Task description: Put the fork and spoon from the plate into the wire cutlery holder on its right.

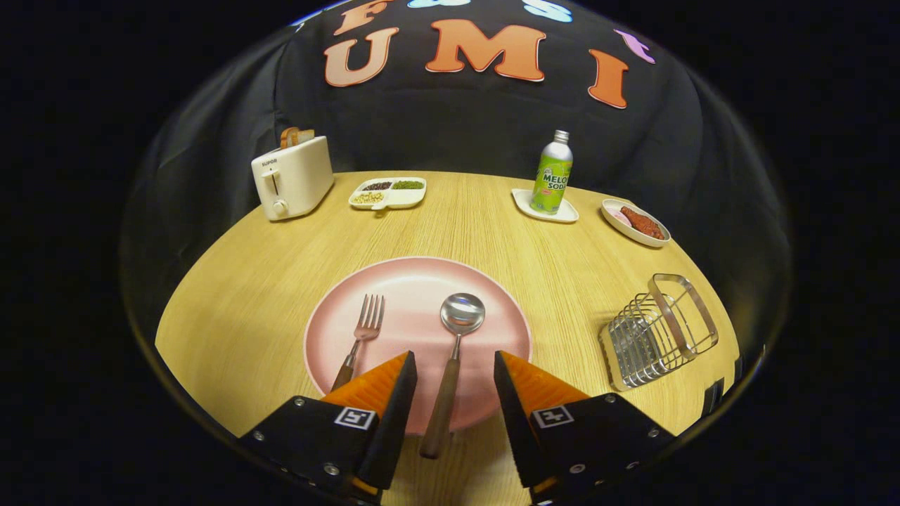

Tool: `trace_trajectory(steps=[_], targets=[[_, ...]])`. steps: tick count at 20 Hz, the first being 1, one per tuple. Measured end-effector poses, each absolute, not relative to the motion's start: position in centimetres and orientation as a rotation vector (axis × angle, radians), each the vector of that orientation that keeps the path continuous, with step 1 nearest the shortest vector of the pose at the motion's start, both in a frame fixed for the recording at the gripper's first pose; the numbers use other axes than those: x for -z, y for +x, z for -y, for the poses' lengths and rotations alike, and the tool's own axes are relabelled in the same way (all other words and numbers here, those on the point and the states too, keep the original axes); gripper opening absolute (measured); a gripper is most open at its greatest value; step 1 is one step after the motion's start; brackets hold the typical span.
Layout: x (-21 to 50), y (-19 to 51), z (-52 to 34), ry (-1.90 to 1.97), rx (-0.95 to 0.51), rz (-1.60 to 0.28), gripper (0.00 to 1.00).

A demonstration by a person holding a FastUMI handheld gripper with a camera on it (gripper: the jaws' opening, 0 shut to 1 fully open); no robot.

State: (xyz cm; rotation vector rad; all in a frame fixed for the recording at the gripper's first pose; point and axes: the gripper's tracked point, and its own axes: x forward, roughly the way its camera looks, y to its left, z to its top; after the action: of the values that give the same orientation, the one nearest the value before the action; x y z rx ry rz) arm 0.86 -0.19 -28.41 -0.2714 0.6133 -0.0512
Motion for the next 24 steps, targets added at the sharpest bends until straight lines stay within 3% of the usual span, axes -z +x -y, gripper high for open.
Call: trace_trajectory(steps=[4,7,14,17,24], targets=[[29.9,0.7,0.2,-0.255,0.055,-0.662,0.47],[30.7,0.7,0.6,-0.249,0.068,-0.686,0.41],[30.3,0.9,1.4,-0.293,0.085,-0.681,0.11],[29.2,0.8,1.5,-0.277,0.088,-0.685,0.06],[25.0,-0.1,2.1,-0.192,0.046,-0.737,0.06]])
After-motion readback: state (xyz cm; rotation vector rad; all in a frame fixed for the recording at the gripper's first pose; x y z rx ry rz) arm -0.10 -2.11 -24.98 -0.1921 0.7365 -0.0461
